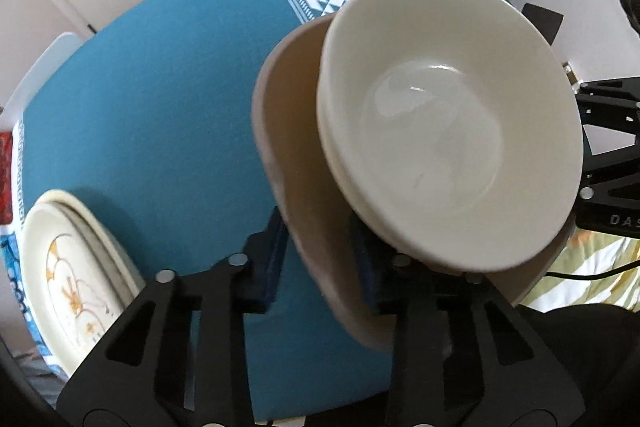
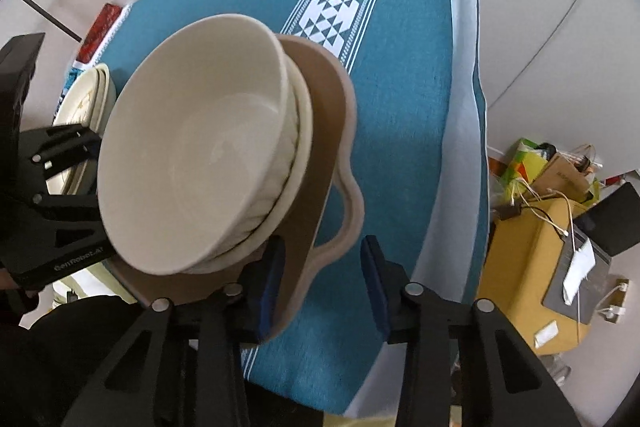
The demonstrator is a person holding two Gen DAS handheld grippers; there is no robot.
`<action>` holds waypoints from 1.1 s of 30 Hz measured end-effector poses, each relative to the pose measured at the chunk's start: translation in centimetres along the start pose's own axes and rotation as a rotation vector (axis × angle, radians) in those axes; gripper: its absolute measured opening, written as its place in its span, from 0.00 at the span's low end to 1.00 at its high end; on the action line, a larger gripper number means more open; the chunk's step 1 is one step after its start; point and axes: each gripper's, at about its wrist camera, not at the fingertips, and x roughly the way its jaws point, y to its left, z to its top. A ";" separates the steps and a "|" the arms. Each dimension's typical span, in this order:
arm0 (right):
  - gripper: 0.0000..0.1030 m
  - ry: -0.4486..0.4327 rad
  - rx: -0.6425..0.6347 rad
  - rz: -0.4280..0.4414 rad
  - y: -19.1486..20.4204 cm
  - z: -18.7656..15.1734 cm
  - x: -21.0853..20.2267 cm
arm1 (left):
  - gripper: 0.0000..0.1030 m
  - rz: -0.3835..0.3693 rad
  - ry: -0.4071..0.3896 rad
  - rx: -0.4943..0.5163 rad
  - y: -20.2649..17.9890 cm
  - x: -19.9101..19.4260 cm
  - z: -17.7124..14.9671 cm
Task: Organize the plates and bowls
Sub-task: 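Grip the rim of the taupe dish holding the bowls with both grippers, then carry the taupe dish with bowls over the plate stack with both grippers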
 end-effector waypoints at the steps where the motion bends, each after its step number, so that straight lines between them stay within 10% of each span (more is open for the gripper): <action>1: 0.34 -0.010 0.004 0.008 -0.2 -0.1 0.3 | 0.21 -0.004 -0.011 0.009 -0.2 0.0 0.0; 11: 0.11 -0.113 -0.026 0.059 0.9 -0.5 0.9 | 0.10 -0.022 -0.093 -0.007 -0.9 -0.2 -0.9; 33: 0.10 -0.228 -0.078 0.025 3.4 -0.1 -3.5 | 0.09 0.064 -0.195 -0.040 -0.5 -6.3 -1.8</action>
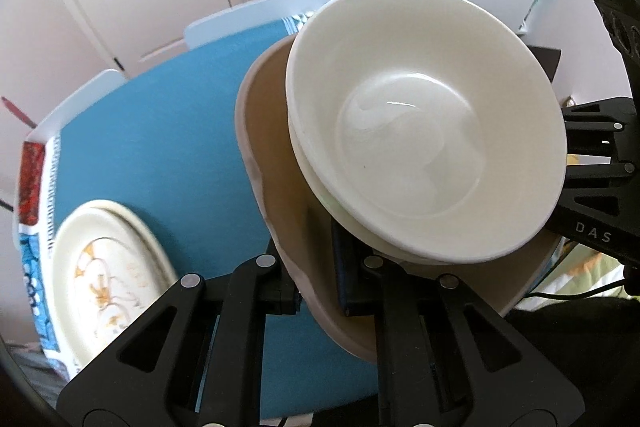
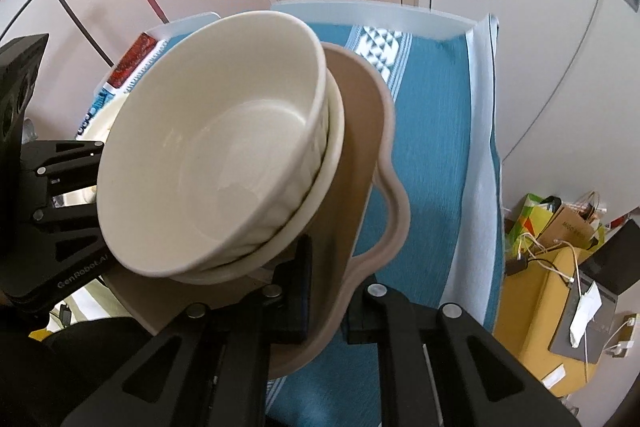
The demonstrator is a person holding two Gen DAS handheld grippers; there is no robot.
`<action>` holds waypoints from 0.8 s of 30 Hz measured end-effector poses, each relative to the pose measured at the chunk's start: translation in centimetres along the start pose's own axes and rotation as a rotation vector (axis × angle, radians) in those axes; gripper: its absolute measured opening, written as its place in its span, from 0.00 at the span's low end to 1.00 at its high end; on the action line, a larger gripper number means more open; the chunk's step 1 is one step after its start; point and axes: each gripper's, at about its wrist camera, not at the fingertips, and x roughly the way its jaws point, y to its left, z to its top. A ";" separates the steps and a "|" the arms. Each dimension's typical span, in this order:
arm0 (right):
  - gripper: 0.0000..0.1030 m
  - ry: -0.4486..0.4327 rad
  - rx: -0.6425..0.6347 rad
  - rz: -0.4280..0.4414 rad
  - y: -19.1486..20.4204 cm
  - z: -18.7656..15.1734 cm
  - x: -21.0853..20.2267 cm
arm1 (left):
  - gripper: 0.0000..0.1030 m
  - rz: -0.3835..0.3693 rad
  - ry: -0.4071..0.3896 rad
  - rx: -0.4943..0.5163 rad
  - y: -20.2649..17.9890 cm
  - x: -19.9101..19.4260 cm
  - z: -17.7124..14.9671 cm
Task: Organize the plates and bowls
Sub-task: 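Carry the taupe dish with bowls over the plate stack with both grippers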
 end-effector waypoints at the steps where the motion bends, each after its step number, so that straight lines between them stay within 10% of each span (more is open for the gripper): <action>1: 0.10 -0.001 -0.004 0.001 0.3 0.3 -0.3 | 0.09 0.002 -0.003 -0.008 0.4 -0.7 -0.1; 24: 0.10 -0.014 -0.018 0.046 19.5 6.6 1.3 | 0.09 0.035 0.004 -0.033 19.1 -7.8 -5.8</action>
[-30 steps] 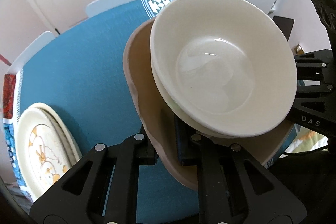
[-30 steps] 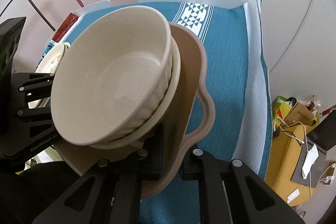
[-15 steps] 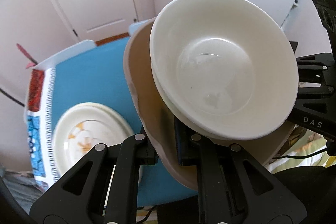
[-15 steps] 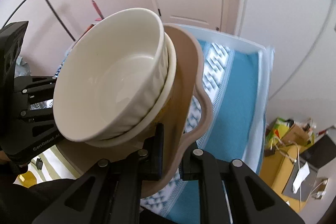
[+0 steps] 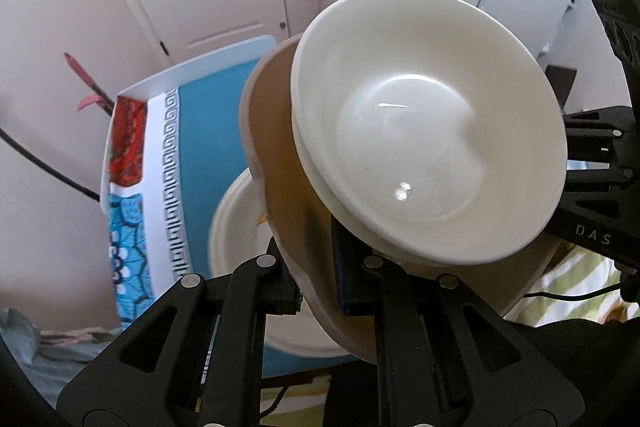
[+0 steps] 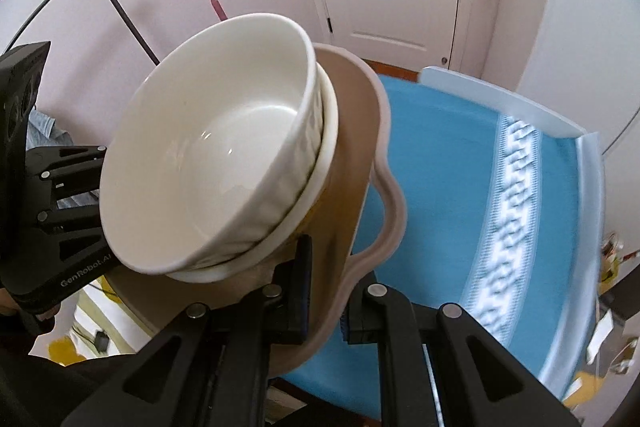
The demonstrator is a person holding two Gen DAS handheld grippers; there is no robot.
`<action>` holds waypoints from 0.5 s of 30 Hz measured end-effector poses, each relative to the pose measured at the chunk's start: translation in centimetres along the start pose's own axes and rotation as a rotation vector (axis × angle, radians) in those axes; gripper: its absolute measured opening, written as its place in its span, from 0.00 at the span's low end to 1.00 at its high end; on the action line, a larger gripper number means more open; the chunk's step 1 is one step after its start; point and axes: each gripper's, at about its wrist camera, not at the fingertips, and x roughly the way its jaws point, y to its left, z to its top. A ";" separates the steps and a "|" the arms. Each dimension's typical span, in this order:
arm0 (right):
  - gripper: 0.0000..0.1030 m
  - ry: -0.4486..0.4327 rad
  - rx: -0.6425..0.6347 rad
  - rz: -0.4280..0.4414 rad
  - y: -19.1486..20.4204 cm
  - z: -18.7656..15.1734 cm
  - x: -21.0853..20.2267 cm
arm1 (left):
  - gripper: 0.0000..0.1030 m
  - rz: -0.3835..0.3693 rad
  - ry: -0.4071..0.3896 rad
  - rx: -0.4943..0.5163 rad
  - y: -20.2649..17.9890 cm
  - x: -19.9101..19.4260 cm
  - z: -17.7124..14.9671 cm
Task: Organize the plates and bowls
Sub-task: 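Carry the taupe dish with bowls over the plate stack with both grippers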
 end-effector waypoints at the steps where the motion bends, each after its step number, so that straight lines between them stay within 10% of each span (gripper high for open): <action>1: 0.10 0.004 0.012 -0.001 0.7 0.0 0.6 | 0.09 -0.003 0.007 0.011 0.6 0.4 -0.4; 15: 0.10 0.067 0.085 -0.048 4.2 -1.9 6.9 | 0.09 -0.052 0.076 0.025 4.6 5.3 -4.3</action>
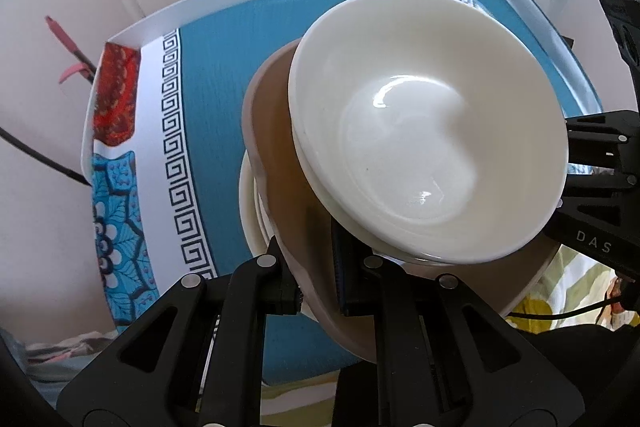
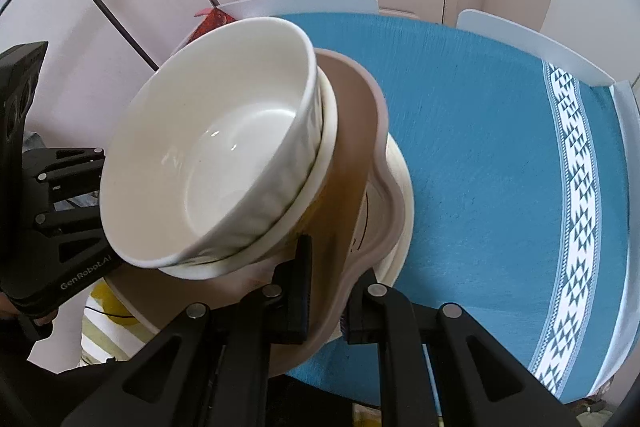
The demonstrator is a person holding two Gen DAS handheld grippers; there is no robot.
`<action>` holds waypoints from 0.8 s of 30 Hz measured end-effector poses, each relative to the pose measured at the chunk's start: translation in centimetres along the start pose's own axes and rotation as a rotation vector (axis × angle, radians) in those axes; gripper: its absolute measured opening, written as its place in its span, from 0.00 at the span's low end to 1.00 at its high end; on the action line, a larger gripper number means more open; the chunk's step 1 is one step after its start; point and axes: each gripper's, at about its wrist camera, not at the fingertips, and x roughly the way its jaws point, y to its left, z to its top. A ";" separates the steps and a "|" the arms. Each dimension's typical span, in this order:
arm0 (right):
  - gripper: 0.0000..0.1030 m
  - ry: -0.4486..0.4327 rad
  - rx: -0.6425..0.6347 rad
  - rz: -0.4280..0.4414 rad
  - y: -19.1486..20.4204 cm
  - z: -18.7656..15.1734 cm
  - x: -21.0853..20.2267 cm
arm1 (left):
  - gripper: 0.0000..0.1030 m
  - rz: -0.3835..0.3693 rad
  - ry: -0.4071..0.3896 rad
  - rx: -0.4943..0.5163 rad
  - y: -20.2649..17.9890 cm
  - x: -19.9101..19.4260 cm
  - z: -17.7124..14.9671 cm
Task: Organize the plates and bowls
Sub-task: 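Carry the taupe dish with bowls over the plate stack with both grippers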
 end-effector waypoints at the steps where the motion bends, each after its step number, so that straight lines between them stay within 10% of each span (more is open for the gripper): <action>1: 0.10 0.000 -0.003 -0.005 0.2 0.0 0.1 | 0.09 0.004 0.000 0.001 0.2 0.3 0.0; 24: 0.16 0.129 0.051 -0.017 0.0 1.0 0.7 | 0.15 -0.033 0.119 0.064 -0.5 1.9 -0.3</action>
